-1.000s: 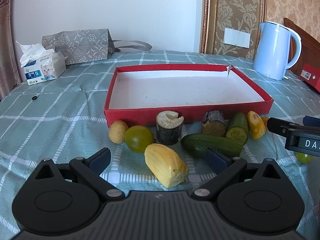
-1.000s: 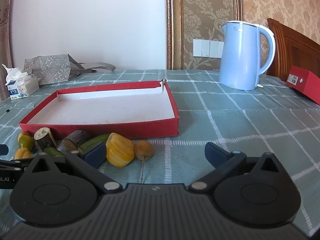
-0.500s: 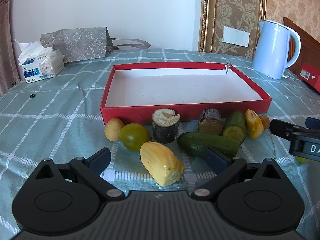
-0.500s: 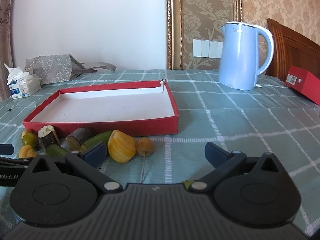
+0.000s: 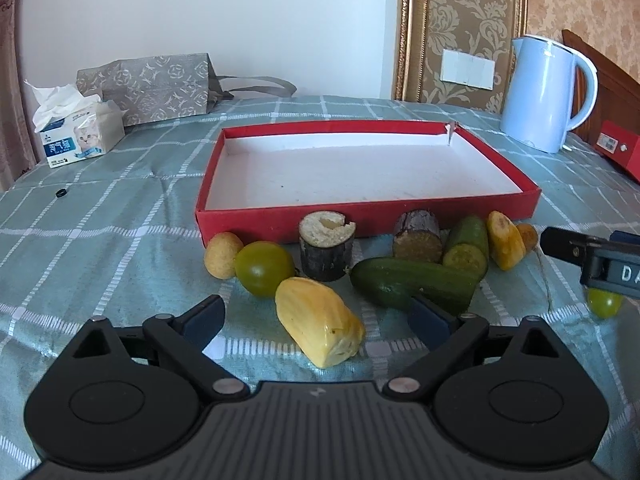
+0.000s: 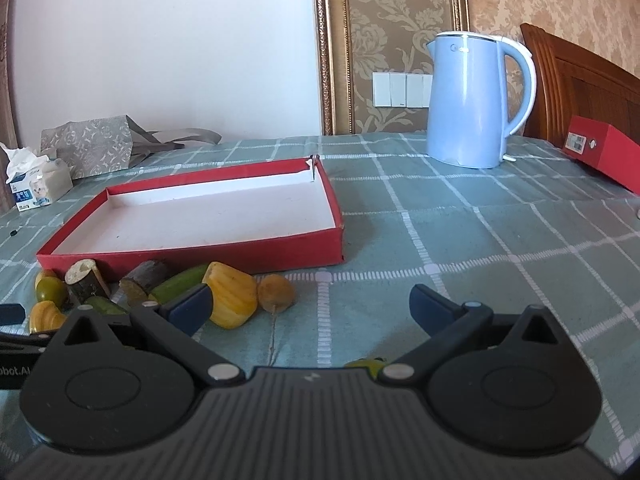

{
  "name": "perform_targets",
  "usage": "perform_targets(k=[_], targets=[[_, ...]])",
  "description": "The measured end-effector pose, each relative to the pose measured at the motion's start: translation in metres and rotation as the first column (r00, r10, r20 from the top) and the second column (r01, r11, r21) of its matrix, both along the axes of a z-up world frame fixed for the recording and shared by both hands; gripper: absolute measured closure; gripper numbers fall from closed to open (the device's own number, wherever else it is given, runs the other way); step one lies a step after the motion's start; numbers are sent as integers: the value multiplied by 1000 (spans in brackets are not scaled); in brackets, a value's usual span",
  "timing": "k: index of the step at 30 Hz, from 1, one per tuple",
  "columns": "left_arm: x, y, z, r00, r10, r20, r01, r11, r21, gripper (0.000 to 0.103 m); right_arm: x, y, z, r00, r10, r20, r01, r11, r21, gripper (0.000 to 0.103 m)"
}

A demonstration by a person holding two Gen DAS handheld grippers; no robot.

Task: Organize fruits
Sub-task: 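Move the left gripper toward the yellow jackfruit chunk, then close the left gripper on the yellow jackfruit chunk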

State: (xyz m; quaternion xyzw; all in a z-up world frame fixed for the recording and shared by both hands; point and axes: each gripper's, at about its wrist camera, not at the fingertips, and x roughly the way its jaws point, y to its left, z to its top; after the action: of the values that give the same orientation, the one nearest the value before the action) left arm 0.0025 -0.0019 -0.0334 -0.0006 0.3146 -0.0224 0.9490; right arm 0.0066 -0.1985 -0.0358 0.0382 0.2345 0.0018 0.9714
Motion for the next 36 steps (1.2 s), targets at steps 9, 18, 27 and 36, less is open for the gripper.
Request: perform_targets(k=[9,18,27,36], targets=[[-2,2,-2,1000,6,6,-6,1000,-14,15,3,-4,-2,1000,-1,-12,2,1000,22,0],[-4,2,-2,1000,27,3,-27,1000,3,38,5,-7,-3,1000,0,-17,1,999,45,0],[-8,0,-3,1000,27,1,-27,999,-32,59,4,-9,-3,1000,-5,-11,5,999,51,0],[-11,3,-5,999,17,31,-15,998,-56,61,3,-10,-3,1000,-16,-4,16,999,42,0]])
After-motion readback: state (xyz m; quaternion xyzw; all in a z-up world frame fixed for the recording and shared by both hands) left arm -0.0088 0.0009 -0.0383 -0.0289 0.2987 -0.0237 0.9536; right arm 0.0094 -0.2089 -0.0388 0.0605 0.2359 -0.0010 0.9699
